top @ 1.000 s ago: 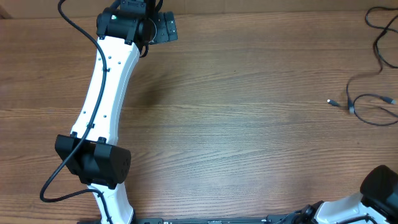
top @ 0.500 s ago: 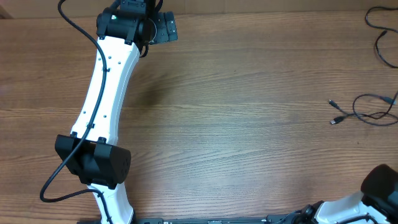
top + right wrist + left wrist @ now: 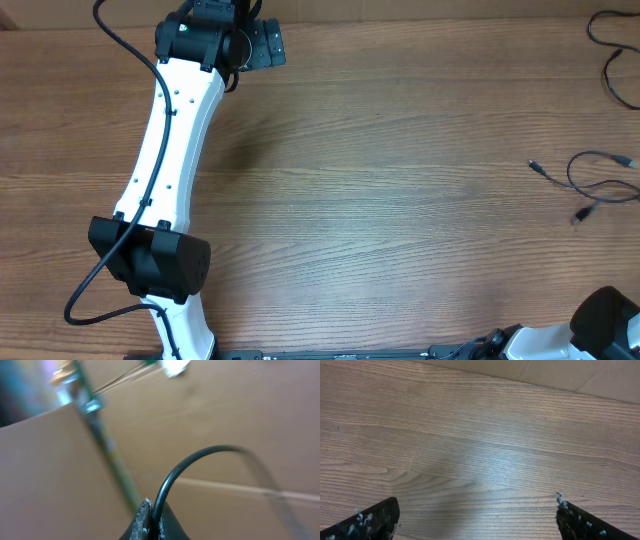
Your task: Untangle cables
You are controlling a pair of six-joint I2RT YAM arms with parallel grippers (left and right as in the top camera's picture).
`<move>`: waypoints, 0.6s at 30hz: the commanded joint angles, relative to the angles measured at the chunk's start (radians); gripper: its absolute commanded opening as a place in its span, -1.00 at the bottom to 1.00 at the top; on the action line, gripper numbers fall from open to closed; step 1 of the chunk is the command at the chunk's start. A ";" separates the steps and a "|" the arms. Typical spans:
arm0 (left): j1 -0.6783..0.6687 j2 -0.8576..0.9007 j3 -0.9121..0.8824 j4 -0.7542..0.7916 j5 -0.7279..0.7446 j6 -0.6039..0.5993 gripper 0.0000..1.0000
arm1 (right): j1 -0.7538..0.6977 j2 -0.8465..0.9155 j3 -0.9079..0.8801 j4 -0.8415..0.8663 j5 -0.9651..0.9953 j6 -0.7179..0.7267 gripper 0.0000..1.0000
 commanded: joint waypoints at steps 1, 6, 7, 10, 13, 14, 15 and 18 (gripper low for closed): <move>0.000 -0.008 0.008 -0.002 -0.003 0.019 0.99 | 0.063 0.013 -0.003 -0.004 -0.199 0.083 -0.92; -0.001 0.000 0.008 -0.008 -0.002 0.019 1.00 | 0.190 0.013 -0.003 -0.018 -0.200 0.121 -0.92; -0.001 0.004 0.008 -0.011 -0.002 0.019 1.00 | 0.222 0.013 -0.003 -0.021 -0.199 0.121 -0.92; 0.003 0.014 0.007 -0.020 -0.003 0.019 1.00 | 0.314 0.013 -0.003 -0.021 -0.187 0.121 -0.92; 0.001 0.026 0.007 -0.032 -0.003 0.019 0.99 | 0.384 0.015 -0.003 -0.044 -0.079 0.121 -0.92; 0.000 0.033 0.007 -0.037 -0.003 0.019 1.00 | 0.396 0.019 -0.003 -0.062 -0.042 0.121 -0.92; 0.000 0.037 0.007 -0.044 -0.003 0.019 1.00 | 0.402 0.027 -0.004 -0.084 -0.007 0.121 -0.92; 0.000 0.053 0.007 -0.048 -0.002 0.019 1.00 | 0.402 0.071 -0.008 -0.162 0.046 0.121 -0.92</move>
